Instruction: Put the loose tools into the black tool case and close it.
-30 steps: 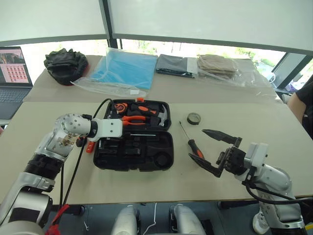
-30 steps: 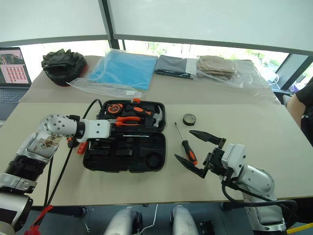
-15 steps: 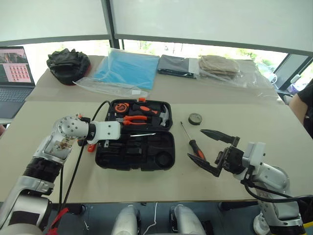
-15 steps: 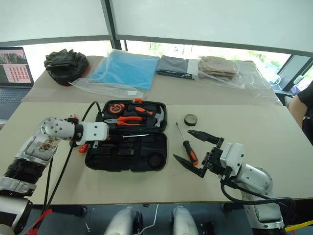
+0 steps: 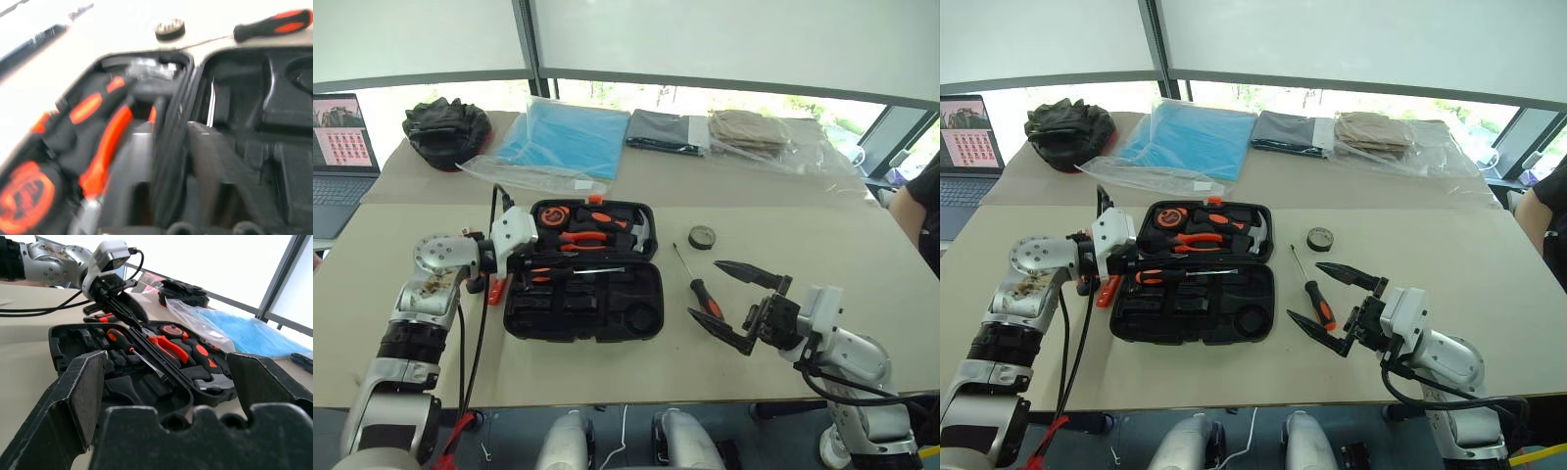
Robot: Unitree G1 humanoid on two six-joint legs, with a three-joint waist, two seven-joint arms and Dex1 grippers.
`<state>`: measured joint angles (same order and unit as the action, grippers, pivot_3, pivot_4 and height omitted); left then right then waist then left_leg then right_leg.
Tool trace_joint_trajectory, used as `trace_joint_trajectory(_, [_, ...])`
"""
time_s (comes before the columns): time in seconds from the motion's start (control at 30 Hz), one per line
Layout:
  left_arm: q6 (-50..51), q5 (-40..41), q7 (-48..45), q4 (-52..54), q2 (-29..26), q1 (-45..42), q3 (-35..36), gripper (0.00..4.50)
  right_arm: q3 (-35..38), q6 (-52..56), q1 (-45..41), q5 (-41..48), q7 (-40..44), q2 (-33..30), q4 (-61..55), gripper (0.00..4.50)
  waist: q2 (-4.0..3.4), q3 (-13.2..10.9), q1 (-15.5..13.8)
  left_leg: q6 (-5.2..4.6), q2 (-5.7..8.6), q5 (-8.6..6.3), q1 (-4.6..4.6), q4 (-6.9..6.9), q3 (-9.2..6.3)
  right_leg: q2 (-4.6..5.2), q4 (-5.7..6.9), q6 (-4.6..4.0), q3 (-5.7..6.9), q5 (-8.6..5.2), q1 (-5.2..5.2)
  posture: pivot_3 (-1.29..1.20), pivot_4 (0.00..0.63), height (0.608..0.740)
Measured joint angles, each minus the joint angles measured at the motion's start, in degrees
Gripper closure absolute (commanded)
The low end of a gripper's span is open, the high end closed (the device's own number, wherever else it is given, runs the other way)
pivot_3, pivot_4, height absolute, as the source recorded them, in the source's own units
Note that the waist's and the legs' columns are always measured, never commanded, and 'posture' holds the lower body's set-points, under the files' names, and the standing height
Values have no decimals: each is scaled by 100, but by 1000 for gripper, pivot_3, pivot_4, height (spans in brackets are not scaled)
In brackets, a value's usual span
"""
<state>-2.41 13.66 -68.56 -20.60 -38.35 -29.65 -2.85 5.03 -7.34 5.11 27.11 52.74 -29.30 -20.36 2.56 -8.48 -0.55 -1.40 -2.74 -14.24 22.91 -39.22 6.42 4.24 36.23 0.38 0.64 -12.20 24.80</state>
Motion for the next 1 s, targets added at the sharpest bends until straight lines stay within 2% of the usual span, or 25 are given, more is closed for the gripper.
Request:
trace_joint_trajectory(0.23, [139,-34,88,-62,90,157,5,4446,2,-23,4,-16,-33,13,3,0,0,0,-16,0,1,0,0,0,-2,6,0,0,1,0,-2,0,150,740])
trace_joint_trajectory(0.37, [-224,-314,165,-171,102,195,-111,4446,2,-39,5,-26,-31,13,72,0,-1,1,-13,0,1,0,-6,0,-2,3,-1,-1,1,1,-7,0,150,740])
trace_joint_trajectory(0.53, [-252,-464,369,-272,214,228,-172,4446,2,-81,4,-43,-22,34,76,0,-5,3,-14,-2,-6,-2,-58,1,-3,7,-6,8,3,-5,-62,0,150,740])
trace_joint_trajectory(0.83, [-132,-521,557,-117,235,381,-204,4446,12,-38,134,-38,-63,27,96,0,-82,61,-12,-3,-7,-3,-72,2,-15,9,-3,21,-9,-13,-66,0,150,740])
trace_joint_trajectory(0.93, [-134,-136,281,-49,217,581,52,3770,220,337,419,147,-198,-149,-43,0,-82,59,-10,-7,-9,-6,-57,4,-17,11,-5,3,-10,-2,-52,0,150,740])
trace_joint_trajectory(1.0, [-148,146,51,13,62,757,286,2986,535,566,709,350,-271,-318,-143,0,-76,55,-11,-11,-10,-8,-46,4,-20,11,-9,3,-8,-3,-44,0,150,740])
